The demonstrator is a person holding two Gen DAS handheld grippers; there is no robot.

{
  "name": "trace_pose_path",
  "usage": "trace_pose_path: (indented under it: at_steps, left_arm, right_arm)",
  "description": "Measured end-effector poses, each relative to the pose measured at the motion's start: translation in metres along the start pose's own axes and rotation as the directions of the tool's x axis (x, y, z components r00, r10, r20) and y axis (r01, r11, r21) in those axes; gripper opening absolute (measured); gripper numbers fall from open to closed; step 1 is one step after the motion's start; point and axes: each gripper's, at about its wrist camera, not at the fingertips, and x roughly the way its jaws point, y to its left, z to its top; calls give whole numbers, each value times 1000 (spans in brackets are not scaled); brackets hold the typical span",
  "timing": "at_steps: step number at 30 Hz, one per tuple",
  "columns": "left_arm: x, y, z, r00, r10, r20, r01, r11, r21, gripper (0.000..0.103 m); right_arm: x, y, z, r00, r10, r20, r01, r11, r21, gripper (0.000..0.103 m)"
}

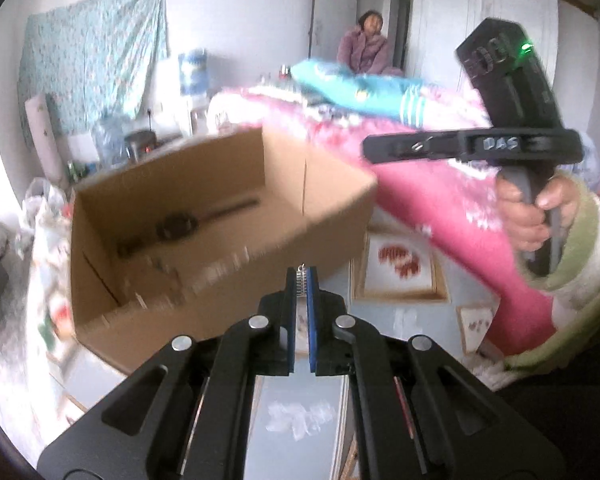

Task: Organize jewelry
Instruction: 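Carry the gold ring with the right gripper over the box while the left gripper carries the spring, then open the right gripper to drop the ring into the box while the left gripper releases the spring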

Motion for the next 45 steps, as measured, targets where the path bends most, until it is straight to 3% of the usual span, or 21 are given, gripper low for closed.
trace_pose_path:
  at_steps: [3,6,8,12,15,18,21,23,27,37,40,45]
  left_arm:
    - [-2,15,23,1000,-12,20,13,999,-46,4]
    - [19,47,43,998,-8,-58,0,991,-137,4]
    - [43,69,51,991,-15,-133,-11,981,-192,4]
    - [88,101,56,961,-72,-268,-5,962,-274,4]
    - [123,118,55,920,-102,-379,-29,945,-325,4]
    - [143,129,52,892,-127,-434,-45,930,-365,4]
    - [152,136,49,883,-115,-455,-78,920,-384,4]
    - [155,143,47,879,-134,-457,-80,904,-419,4]
    - [153,145,47,885,-140,-445,-77,897,-436,14]
    - [152,148,48,893,-139,-428,-71,896,-439,14]
    - [148,148,48,901,-135,-413,-67,896,-439,14]
    - [120,141,50,950,-69,-304,-57,920,-387,21]
  right_arm:
    - [17,2,25,1000,-2,-24,1,1000,-25,10]
    - [47,0,46,994,-39,-105,34,998,-48,10]
    - [75,-6,56,977,-65,-202,56,997,-52,10]
    - [131,-25,70,919,-118,-376,117,993,-25,10]
    - [166,-37,75,876,-118,-467,133,991,-1,10]
    - [189,-41,74,842,-153,-518,169,985,-15,11]
    - [203,-45,70,821,-193,-537,205,978,-38,11]
    - [205,-48,69,819,-197,-539,214,976,-31,11]
    - [206,-57,69,820,-193,-539,225,974,-7,11]
    - [203,-62,71,836,-189,-516,232,973,19,11]
    - [198,-62,73,852,-184,-490,225,974,25,11]
    - [163,-53,81,915,-130,-383,164,985,58,11]
